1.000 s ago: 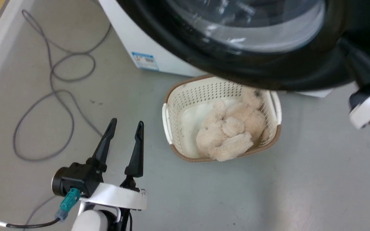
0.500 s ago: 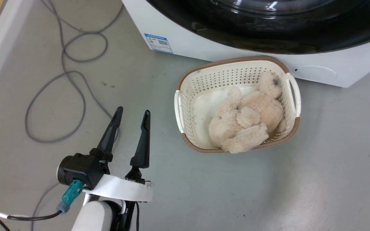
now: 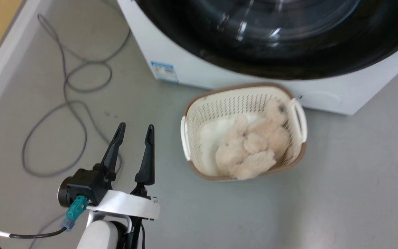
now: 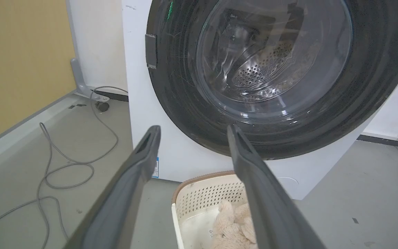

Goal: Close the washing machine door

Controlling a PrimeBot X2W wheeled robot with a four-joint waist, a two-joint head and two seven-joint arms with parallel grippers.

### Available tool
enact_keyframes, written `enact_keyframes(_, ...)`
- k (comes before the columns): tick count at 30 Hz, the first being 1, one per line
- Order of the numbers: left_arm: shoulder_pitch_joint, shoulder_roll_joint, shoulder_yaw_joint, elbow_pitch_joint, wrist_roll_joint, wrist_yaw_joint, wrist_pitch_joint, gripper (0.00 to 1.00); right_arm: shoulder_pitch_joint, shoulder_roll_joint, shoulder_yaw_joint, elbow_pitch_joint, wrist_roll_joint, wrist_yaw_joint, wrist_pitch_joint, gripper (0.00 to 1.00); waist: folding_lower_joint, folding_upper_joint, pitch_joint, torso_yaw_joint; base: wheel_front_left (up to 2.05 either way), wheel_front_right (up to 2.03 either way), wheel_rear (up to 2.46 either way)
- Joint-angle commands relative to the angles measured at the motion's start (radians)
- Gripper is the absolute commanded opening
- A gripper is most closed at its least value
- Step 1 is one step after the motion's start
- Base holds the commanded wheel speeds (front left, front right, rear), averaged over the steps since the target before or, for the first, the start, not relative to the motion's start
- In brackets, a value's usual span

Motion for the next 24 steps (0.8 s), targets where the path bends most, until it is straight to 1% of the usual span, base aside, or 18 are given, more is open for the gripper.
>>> enact_keyframes(1, 0.013, 0.0, 0.005, 0.005, 0.008, 0.007, -0.005, 1.0, 0.035, 0.009, 0.002, -0.014, 0.006, -0.001, -0.012, 0.0, 0.0, 0.0, -0.05, -0.026, 0.0, 0.0, 0.0)
enact_keyframes(4, 0.034, 0.0, 0.016, 0.017, 0.016, 0.017, -0.005, 1.0, 0.129, 0.005, 0.02, -0.07, -0.014, -0.001, -0.033, 0.0, 0.0, 0.0, -0.103, -0.05, 0.0, 0.0, 0.0)
enact_keyframes(9, 0.077, 0.0, 0.04, 0.036, 0.022, 0.023, -0.005, 1.0, 0.297, 0.036, -0.022, -0.172, -0.033, -0.001, -0.046, 0.0, 0.0, 0.0, -0.183, -0.089, 0.0, 0.0, 0.0)
enact_keyframes(12, 0.103, 0.0, 0.058, 0.045, 0.026, 0.021, -0.005, 1.0, 0.4, 0.079, -0.07, -0.252, -0.075, -0.001, -0.048, 0.0, 0.0, 0.0, -0.222, -0.114, 0.0, 0.0, 0.0)
enact_keyframes(17, 0.146, 0.0, 0.076, 0.056, 0.033, 0.017, -0.005, 1.0, 0.575, 0.174, -0.172, -0.378, -0.165, -0.001, -0.048, 0.0, 0.0, 0.0, -0.278, -0.145, 0.0, 0.0, 0.0)
enact_keyframes(19, 0.162, 0.0, 0.083, 0.063, 0.033, 0.013, -0.005, 1.0, 0.636, 0.215, -0.208, -0.416, -0.189, -0.001, -0.048, 0.0, 0.0, 0.0, -0.296, -0.157, 0.0, 0.0, 0.0)
enact_keyframes(24, 0.194, 0.0, 0.094, 0.08, 0.03, 0.013, -0.005, 1.0, 0.772, 0.294, -0.284, -0.479, -0.267, -0.001, -0.048, 0.0, 0.0, 0.0, -0.326, -0.175, 0.0, 0.0, 0.0)
